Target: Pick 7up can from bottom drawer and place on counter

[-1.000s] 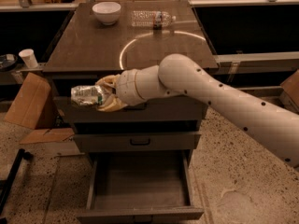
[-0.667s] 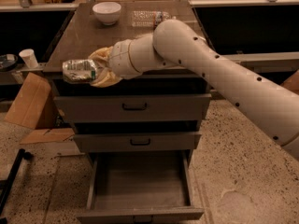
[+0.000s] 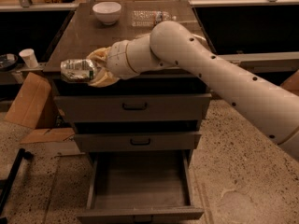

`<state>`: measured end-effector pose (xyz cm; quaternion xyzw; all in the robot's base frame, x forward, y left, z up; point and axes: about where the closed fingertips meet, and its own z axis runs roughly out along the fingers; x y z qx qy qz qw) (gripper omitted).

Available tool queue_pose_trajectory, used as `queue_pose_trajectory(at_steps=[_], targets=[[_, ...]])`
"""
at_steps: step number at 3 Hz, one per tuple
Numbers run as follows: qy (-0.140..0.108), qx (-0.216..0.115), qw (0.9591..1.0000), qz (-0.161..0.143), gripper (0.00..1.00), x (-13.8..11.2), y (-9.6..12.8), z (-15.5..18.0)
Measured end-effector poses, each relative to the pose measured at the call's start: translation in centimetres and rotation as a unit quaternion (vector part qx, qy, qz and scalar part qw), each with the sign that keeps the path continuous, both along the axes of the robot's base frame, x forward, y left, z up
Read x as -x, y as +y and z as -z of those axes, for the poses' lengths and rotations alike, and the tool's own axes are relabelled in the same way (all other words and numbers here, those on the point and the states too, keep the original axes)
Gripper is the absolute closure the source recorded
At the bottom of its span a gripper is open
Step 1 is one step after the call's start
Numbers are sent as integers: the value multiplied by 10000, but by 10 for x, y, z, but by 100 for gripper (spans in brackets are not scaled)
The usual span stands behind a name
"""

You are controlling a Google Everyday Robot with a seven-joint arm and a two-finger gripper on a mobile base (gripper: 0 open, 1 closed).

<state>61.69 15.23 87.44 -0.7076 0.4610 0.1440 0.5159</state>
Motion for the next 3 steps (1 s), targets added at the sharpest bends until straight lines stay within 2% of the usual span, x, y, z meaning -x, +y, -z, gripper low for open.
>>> queue_pose_trajectory(at_steps=[1,2,3], targets=[[81,-75,9995,289,100,-33,7,-8],[213,-329,9970,673,100,-87,20,-29],[419,-532,9937,888,100,-117,25,-30]])
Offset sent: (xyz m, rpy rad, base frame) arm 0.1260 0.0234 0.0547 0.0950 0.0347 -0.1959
